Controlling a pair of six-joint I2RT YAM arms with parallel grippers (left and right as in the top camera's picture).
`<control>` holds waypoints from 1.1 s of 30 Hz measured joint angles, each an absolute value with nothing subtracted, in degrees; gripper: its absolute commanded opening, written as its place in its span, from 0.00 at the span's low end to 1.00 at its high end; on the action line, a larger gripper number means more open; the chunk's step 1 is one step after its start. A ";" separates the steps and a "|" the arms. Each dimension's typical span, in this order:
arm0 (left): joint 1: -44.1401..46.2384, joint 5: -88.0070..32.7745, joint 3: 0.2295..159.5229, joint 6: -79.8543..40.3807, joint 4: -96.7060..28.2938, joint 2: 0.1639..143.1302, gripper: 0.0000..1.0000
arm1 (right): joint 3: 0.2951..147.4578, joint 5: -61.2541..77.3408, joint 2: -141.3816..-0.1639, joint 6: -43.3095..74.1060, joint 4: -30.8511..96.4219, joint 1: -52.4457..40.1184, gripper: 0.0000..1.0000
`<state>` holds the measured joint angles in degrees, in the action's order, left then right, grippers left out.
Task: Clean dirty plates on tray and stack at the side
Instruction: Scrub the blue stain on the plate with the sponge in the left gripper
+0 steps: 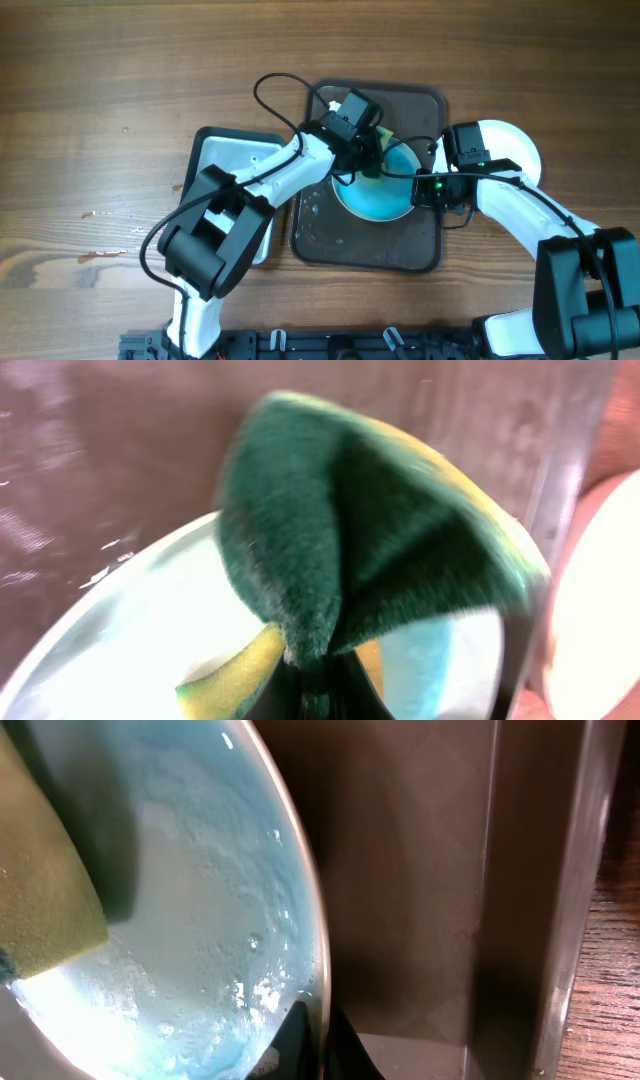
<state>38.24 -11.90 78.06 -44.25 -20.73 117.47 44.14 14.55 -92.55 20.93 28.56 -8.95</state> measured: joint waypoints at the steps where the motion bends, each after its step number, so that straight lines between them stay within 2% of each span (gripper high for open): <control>1: 38.33 -12.32 78.06 -44.25 -19.90 117.54 0.04 | 44.14 14.55 -92.58 20.88 28.56 -8.95 0.04; 13: 41.60 -15.11 78.06 -44.23 -16.84 119.55 0.04 | 44.14 14.31 -92.55 20.32 28.67 -8.95 0.04; 19: 44.27 -21.41 78.06 -44.25 -17.87 119.98 0.04 | 44.12 14.31 -92.55 19.86 28.67 -8.95 0.04; 28: 44.36 -21.96 79.48 -44.23 -28.67 119.90 0.04 | 44.12 14.41 -92.55 19.00 29.12 -9.34 0.04; 33: 44.14 -13.89 80.68 -44.23 -37.47 118.65 0.04 | 44.12 14.81 -92.58 18.74 29.10 -9.37 0.04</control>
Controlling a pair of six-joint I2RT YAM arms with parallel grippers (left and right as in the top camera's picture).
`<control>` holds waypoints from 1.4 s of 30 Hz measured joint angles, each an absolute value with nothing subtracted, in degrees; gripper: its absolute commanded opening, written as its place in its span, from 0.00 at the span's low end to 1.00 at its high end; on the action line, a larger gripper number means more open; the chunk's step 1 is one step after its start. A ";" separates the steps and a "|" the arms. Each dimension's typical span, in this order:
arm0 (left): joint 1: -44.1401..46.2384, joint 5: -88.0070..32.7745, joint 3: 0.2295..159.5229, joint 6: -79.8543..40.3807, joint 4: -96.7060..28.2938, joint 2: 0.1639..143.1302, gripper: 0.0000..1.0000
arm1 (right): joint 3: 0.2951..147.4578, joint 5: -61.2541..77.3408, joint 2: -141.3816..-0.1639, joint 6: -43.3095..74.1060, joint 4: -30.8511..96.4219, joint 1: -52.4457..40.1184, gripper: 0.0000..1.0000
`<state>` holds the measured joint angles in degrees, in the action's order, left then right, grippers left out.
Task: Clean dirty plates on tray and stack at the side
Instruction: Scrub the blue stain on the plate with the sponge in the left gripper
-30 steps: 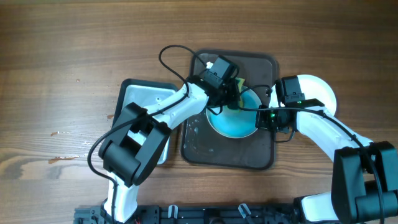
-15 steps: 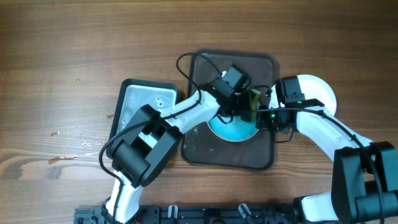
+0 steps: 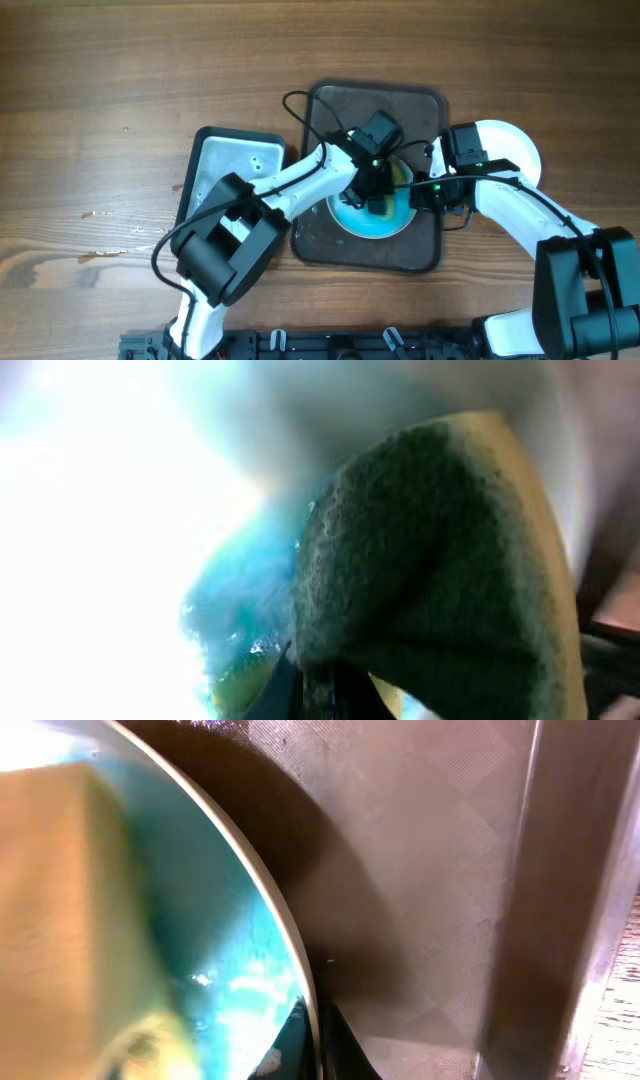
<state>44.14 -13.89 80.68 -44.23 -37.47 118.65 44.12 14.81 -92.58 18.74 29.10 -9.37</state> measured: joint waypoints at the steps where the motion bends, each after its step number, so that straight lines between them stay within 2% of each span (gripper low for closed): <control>1: 44.14 -11.05 80.75 -44.23 -39.35 118.21 0.04 | 44.12 14.81 -92.58 18.74 29.08 -9.45 0.04; 10: 43.70 7.35 81.23 -44.23 -47.57 117.23 0.04 | 44.12 14.81 -92.58 18.20 29.08 -9.56 0.04; 14: 43.55 11.29 81.21 -44.21 -47.81 117.23 0.04 | 44.12 15.64 -92.58 17.91 28.99 -9.98 0.04; 18: 43.31 10.57 80.64 -44.03 -44.42 117.23 0.04 | 44.10 15.75 -92.58 17.91 29.04 -9.98 0.04; 26: 40.40 0.30 79.44 -46.35 -30.26 117.69 0.04 | 44.07 13.43 -92.33 18.37 29.12 -9.34 0.05; 42: 43.53 -6.13 79.31 -53.43 -12.91 121.56 0.04 | 44.18 10.00 -91.92 19.70 28.93 -10.44 0.04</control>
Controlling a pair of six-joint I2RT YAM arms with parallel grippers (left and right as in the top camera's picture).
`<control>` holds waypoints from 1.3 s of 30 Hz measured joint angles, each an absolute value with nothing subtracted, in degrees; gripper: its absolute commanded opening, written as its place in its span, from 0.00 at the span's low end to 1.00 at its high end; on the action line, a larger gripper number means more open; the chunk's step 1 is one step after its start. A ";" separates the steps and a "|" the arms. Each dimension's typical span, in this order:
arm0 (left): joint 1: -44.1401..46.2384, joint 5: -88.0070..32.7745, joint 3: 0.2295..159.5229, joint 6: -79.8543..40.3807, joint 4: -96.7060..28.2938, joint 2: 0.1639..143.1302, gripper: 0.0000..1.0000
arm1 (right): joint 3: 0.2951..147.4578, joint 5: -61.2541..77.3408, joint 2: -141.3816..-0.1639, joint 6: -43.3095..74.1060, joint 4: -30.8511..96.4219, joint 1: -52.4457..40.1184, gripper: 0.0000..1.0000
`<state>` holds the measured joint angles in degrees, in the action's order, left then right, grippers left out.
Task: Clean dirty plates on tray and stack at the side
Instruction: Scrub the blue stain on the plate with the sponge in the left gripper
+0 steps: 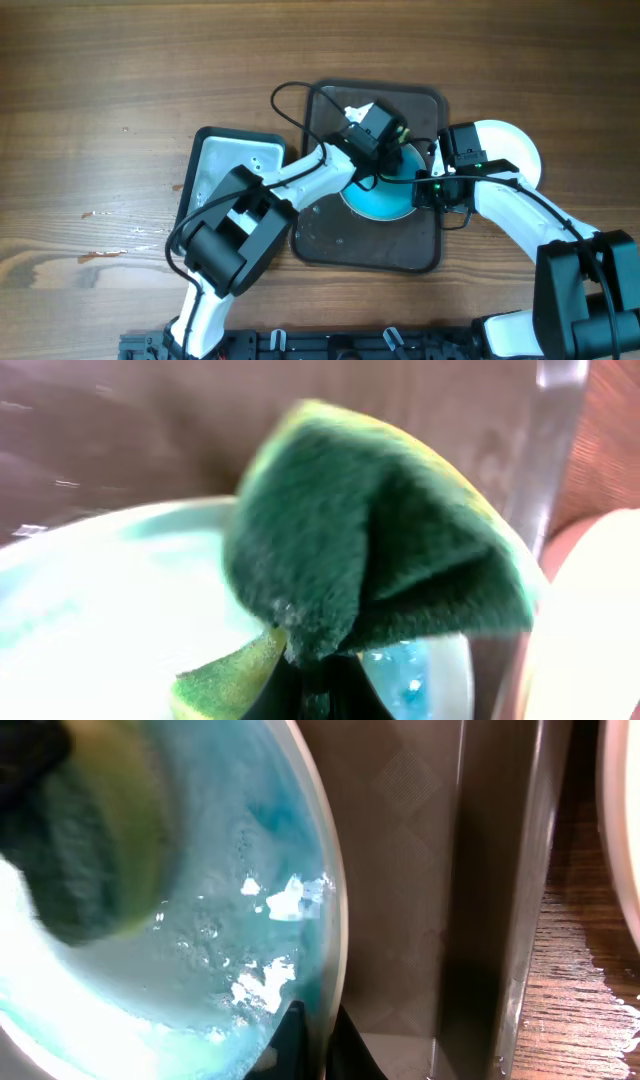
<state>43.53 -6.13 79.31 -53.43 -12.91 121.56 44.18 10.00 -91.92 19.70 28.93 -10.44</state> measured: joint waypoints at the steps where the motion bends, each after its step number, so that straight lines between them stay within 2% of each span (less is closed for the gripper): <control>1: 43.77 -6.55 79.31 -53.54 -12.43 121.69 0.04 | 44.18 10.00 -91.92 19.70 28.95 -10.44 0.04; 12: 45.06 -16.69 79.64 -52.34 -16.43 121.80 0.04 | 44.18 10.02 -91.92 19.64 28.88 -10.48 0.04; 22: 44.80 -22.52 81.80 -49.30 -31.46 121.36 0.04 | 44.16 10.87 -91.92 18.28 29.54 -11.66 0.05; 30: 43.72 -14.37 81.69 -47.97 -43.38 118.54 0.04 | 43.97 12.51 -91.92 17.67 29.26 -12.34 0.04; 39: 42.35 -2.90 81.49 -47.40 -51.37 117.10 0.04 | 43.97 12.71 -91.94 17.69 29.12 -12.34 0.04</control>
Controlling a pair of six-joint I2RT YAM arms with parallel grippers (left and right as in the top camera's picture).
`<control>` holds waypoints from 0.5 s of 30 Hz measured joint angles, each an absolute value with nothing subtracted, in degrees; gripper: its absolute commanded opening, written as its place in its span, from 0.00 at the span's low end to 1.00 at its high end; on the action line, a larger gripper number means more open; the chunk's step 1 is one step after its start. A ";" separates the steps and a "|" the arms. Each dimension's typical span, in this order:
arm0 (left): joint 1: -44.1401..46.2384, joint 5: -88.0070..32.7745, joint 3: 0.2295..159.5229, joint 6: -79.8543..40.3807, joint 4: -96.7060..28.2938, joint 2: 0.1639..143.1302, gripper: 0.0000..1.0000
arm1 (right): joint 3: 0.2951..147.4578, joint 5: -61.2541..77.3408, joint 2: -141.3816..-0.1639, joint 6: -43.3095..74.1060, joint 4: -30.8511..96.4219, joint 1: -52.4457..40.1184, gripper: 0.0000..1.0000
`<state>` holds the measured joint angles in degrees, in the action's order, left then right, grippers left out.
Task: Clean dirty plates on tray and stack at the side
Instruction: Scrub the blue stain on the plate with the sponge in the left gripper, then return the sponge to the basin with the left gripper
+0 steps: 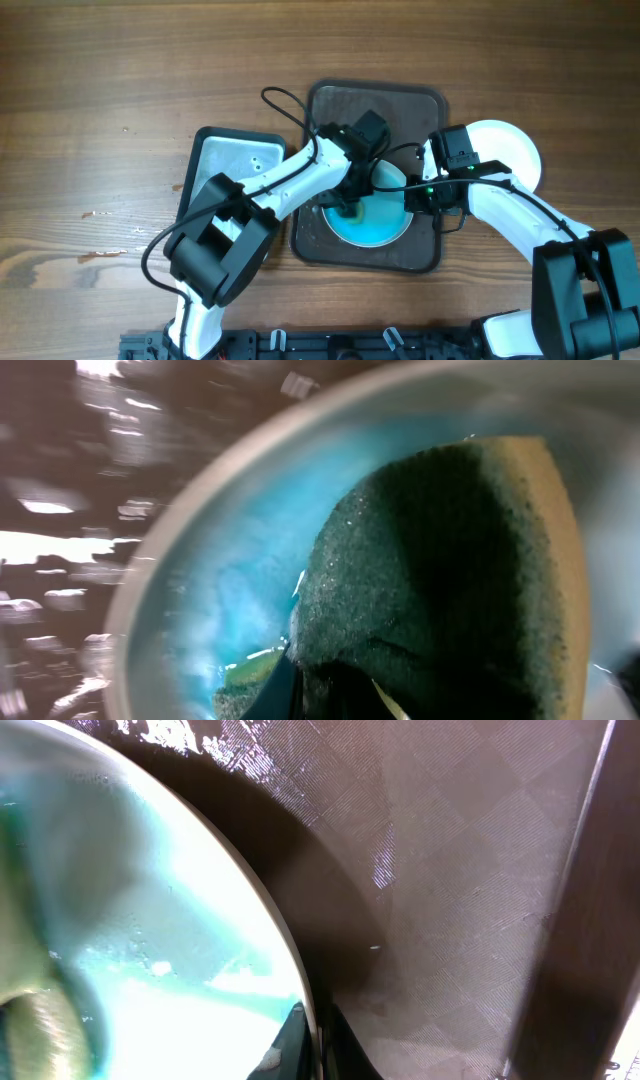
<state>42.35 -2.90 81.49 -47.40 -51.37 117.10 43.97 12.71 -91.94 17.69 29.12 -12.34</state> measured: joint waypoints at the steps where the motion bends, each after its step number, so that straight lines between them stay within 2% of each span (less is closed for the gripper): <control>1: 42.24 -1.69 81.49 -47.37 -52.21 116.99 0.04 | 43.94 12.71 -91.94 17.67 29.12 -12.34 0.04; 10: 40.75 2.55 79.92 -47.37 -53.76 114.32 0.04 | 43.94 13.52 -92.03 17.69 28.80 -12.67 0.04; 15: 39.55 2.55 78.89 -47.22 -53.65 107.53 0.04 | 43.79 13.45 -92.03 17.69 27.99 -12.60 0.04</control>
<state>39.55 2.55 78.89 -47.22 -53.65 107.53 43.79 13.45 -92.03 17.69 27.99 -12.60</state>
